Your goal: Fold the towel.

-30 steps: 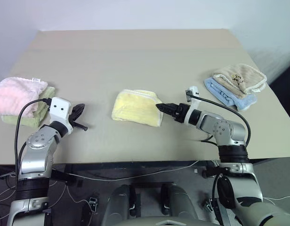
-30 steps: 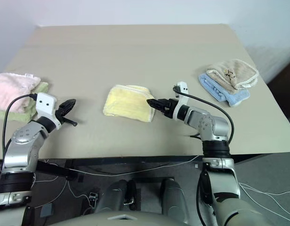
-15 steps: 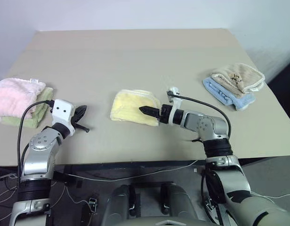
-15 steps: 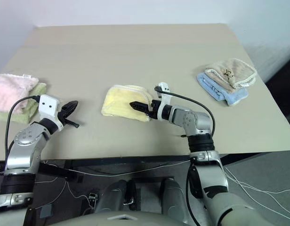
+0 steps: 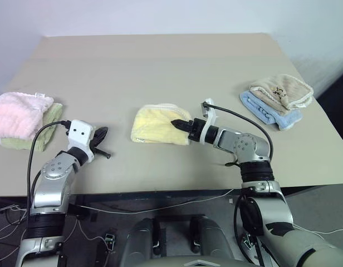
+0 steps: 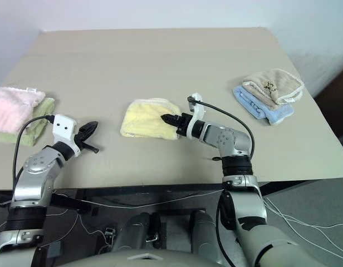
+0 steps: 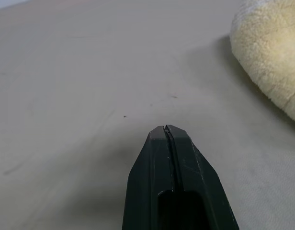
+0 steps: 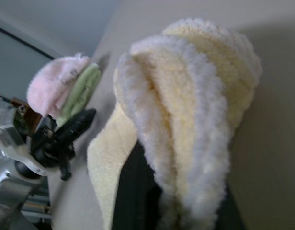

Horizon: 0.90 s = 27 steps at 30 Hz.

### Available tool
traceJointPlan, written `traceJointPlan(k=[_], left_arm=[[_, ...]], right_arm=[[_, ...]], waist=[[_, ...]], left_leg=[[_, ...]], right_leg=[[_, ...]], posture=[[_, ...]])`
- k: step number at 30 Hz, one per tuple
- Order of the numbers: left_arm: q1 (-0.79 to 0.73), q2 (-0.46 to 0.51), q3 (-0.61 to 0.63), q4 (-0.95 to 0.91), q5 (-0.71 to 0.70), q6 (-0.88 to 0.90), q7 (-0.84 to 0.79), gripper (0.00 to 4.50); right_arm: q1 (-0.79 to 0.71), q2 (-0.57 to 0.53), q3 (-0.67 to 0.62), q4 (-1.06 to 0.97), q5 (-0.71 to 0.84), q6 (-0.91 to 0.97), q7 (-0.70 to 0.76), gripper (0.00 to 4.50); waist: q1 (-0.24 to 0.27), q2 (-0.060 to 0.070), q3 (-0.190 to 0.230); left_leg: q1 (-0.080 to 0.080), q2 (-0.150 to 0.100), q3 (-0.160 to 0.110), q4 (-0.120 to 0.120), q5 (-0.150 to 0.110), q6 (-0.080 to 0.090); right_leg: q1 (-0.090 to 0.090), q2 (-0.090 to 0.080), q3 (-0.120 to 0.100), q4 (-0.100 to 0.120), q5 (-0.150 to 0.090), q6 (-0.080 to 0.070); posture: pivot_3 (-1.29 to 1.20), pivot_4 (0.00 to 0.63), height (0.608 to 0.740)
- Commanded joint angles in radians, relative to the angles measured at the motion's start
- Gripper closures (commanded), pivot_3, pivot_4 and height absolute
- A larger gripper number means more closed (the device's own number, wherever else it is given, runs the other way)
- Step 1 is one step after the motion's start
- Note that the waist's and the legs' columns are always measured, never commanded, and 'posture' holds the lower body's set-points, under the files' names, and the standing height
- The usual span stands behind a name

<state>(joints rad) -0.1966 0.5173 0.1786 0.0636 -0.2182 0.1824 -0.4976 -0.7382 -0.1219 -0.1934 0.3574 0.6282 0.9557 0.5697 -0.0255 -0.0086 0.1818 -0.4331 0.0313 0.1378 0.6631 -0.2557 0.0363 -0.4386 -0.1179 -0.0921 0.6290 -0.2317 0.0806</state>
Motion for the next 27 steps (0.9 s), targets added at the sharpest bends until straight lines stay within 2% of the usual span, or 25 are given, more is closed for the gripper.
traceJointPlan(k=[1,6,12,15,19,23,27], left_arm=[[-0.006,0.000,0.004,-0.041,0.001,-0.017,-0.002,4.50],[0.003,-0.008,-0.001,-0.047,0.001,-0.015,-0.002,4.50],[-0.020,-0.029,-0.033,-0.029,0.008,-0.013,-0.012,4.50],[-0.038,-0.038,-0.054,-0.018,0.014,-0.013,-0.015,4.50],[-0.048,-0.044,-0.066,-0.009,0.023,-0.014,-0.021,4.50],[-0.045,-0.040,-0.065,-0.011,0.021,-0.013,-0.021,4.50],[-0.034,-0.034,-0.056,-0.020,0.016,-0.011,-0.021,4.50]], right_arm=[[-0.004,-0.024,-0.075,-0.102,0.058,-0.012,-0.023,4.48],[-0.069,-0.150,-0.253,-0.114,0.088,-0.097,-0.127,4.48],[-0.155,-0.354,-0.416,0.051,0.049,-0.233,-0.276,4.48],[-0.169,-0.430,-0.448,0.200,0.007,-0.285,-0.341,4.48],[-0.158,-0.464,-0.421,0.342,-0.060,-0.354,-0.379,4.48],[-0.152,-0.458,-0.420,0.384,-0.072,-0.403,-0.371,3.38],[-0.143,-0.448,-0.423,0.370,-0.058,-0.419,-0.359,1.98]], waist=[[0.003,0.000,0.000],[0.015,0.000,0.000],[0.010,0.000,0.000],[0.006,0.000,0.000],[0.004,0.001,0.000],[0.006,0.001,0.000],[0.008,0.001,0.000]], left_leg=[[0.000,0.000,0.000,0.000,0.000,0.000],[-0.002,-0.002,0.000,0.001,0.000,0.000],[-0.005,-0.002,0.000,0.001,0.001,-0.001],[-0.005,-0.001,0.001,0.001,0.001,0.000],[-0.005,-0.001,0.002,0.002,0.001,0.000],[-0.005,-0.001,0.002,0.002,0.002,-0.001],[-0.005,-0.001,0.002,0.003,0.002,-0.001]], right_leg=[[0.000,0.000,0.000,0.000,0.000,0.000],[-0.001,-0.001,0.000,0.000,0.000,0.000],[-0.004,-0.001,0.000,-0.001,0.000,0.000],[-0.004,0.001,0.000,-0.001,0.000,0.000],[-0.004,0.001,0.000,0.000,0.000,0.001],[-0.004,0.002,0.001,0.000,0.000,0.001],[-0.003,0.002,0.001,0.000,0.000,0.001]], posture=[[0.00,0.150,0.740],[0.00,0.150,0.740],[0.00,0.150,0.740],[0.00,0.150,0.740],[0.00,0.150,0.740],[0.00,0.150,0.740],[0.00,0.150,0.740]])
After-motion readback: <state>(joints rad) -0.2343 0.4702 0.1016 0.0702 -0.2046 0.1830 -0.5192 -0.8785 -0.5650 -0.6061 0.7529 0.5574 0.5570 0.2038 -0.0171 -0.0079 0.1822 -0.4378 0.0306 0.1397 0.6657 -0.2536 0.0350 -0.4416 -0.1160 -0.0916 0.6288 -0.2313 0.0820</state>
